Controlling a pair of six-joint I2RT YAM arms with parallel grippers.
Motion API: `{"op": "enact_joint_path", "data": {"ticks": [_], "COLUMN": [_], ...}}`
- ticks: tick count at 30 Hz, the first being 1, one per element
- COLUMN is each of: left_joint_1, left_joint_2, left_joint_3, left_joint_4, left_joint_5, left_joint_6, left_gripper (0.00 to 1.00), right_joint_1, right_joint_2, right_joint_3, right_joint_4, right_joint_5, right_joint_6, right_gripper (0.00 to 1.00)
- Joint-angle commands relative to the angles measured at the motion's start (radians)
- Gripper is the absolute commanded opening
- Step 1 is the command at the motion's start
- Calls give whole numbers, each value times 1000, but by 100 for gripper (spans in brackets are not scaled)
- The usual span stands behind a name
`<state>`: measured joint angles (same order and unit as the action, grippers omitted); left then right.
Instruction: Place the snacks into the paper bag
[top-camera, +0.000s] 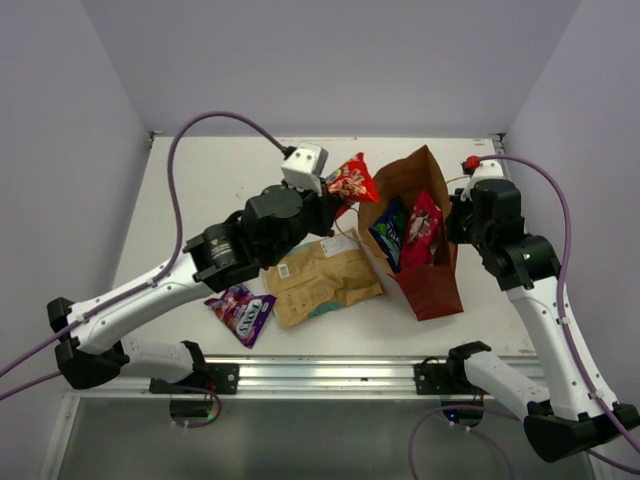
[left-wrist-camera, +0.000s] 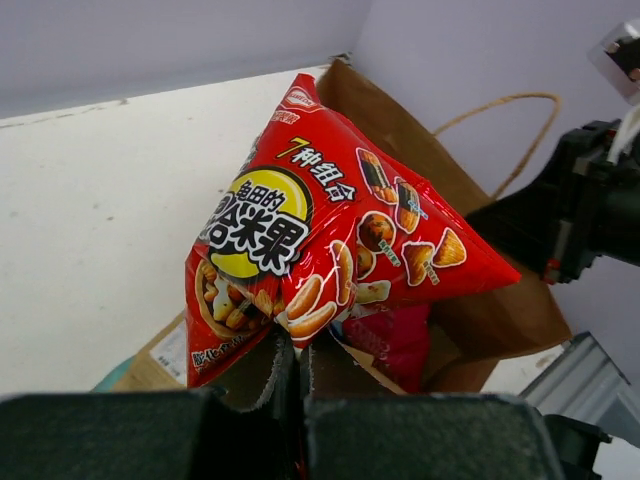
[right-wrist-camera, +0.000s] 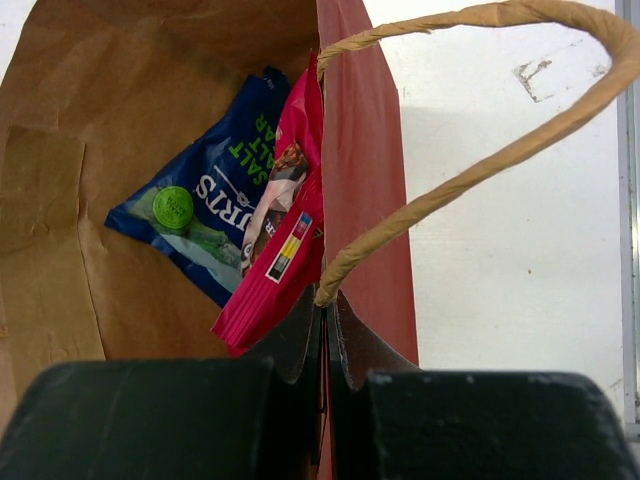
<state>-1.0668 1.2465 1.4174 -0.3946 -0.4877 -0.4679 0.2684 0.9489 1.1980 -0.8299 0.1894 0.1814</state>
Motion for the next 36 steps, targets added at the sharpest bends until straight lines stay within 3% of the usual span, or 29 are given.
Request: {"op": "enact_joint_path", "data": {"ticks": [1, 14, 15, 17, 18, 19, 24, 27, 28, 31, 36], "left_joint_1": [-38, -70, -70, -70, -70, -71, -71, -79, -79, -79, -79], "left_joint_2": [89, 433, 450, 478, 475, 469, 312, 151, 71, -56, -75], "left_joint_3": [93, 222, 232, 247, 239, 229, 103, -12, -49, -211, -403], "left_joint_4": [112, 224, 223, 209, 211, 227, 301, 298, 240, 34, -343], "left_joint_5": [106, 262, 271, 265, 255, 226, 155, -47, -206, -412, -448], "left_joint_6": [51, 126, 150, 164, 172, 175, 187, 111, 69, -159, -649], "left_gripper": [0, 0, 33, 80, 95, 100, 100, 100, 100, 100, 100], "right_joint_1": [0, 0, 0, 0, 0, 0, 0, 0, 0, 0, 0], "right_joint_2": [1, -9, -9, -7, -7, -6, -6, -6, -6, -7, 4], "right_joint_3": [11, 8, 8, 8, 9, 9, 6, 9, 12, 15, 11], "right_joint_4": [25, 23, 23, 23, 22, 21, 23, 20, 18, 17, 23], "right_joint_5": [-8, -11, -11, -13, -13, -13, -18, -15, -15, -16, -24], "right_joint_6": [-19, -20, -20, -20, -20, -19, -19, -20, -22, -22, -20], "right_gripper": [0, 0, 0, 0, 0, 0, 0, 0, 0, 0, 0]}}
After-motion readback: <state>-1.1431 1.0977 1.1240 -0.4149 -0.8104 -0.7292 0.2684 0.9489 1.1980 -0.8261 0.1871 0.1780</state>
